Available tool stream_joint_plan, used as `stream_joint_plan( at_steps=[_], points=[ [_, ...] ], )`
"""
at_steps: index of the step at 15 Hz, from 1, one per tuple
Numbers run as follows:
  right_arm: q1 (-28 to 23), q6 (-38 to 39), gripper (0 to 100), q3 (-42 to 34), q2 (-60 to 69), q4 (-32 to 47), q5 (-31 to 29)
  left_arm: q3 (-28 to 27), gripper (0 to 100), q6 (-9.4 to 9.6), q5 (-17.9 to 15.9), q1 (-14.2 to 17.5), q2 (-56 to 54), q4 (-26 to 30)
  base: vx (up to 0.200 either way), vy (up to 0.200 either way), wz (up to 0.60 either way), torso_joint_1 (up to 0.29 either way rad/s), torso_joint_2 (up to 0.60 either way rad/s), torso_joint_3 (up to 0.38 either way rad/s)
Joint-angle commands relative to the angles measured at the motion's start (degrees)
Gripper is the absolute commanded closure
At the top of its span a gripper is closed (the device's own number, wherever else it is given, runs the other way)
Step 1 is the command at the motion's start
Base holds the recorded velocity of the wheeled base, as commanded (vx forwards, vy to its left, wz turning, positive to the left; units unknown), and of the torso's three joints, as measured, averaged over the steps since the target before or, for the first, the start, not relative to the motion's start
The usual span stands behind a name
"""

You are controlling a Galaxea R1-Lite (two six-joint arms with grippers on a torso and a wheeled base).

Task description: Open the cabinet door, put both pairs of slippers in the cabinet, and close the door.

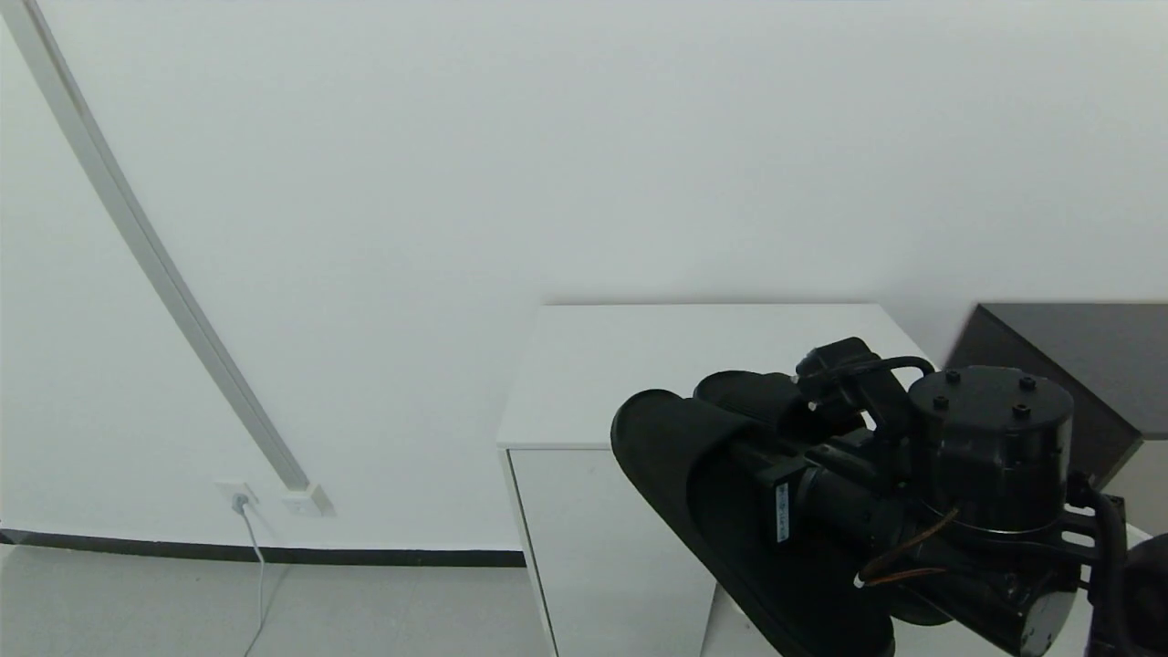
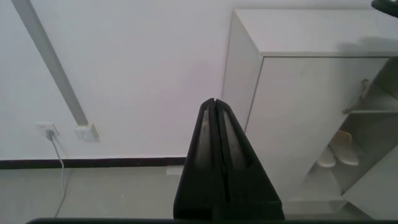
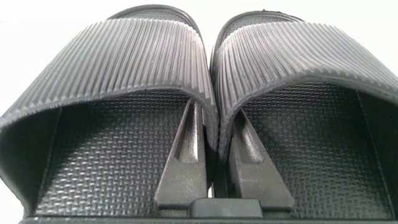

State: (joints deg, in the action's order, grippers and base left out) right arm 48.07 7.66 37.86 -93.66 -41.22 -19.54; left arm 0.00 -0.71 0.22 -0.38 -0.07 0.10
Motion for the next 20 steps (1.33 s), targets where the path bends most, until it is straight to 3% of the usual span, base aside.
stream_joint_plan(
  at_steps=[1, 14, 20],
  points=[
    [0.01, -0.01, 100, -0.16, -0.21, 0.0, -0.06, 0.0, 100, 0.0, 0.04, -0.06, 0.07, -0.01, -0.2, 0.0, 0.0, 0.002, 0.0, -0.002],
    [1.77, -0.01, 100, -1.48, 0.14, 0.0, -0.06, 0.0, 100, 0.0, 0.04, -0.06, 0.07, -0.01, -0.015, 0.0, 0.0, -0.001, 0.0, -0.001],
    [2.03, 0.08, 100, -1.3, 0.14, -0.09, -0.15, 0.0, 100, 0.0, 0.04, 0.03, 0.07, -0.01, 0.0, -0.2, 0.0, 0.005, 0.0, 0.002]
  ],
)
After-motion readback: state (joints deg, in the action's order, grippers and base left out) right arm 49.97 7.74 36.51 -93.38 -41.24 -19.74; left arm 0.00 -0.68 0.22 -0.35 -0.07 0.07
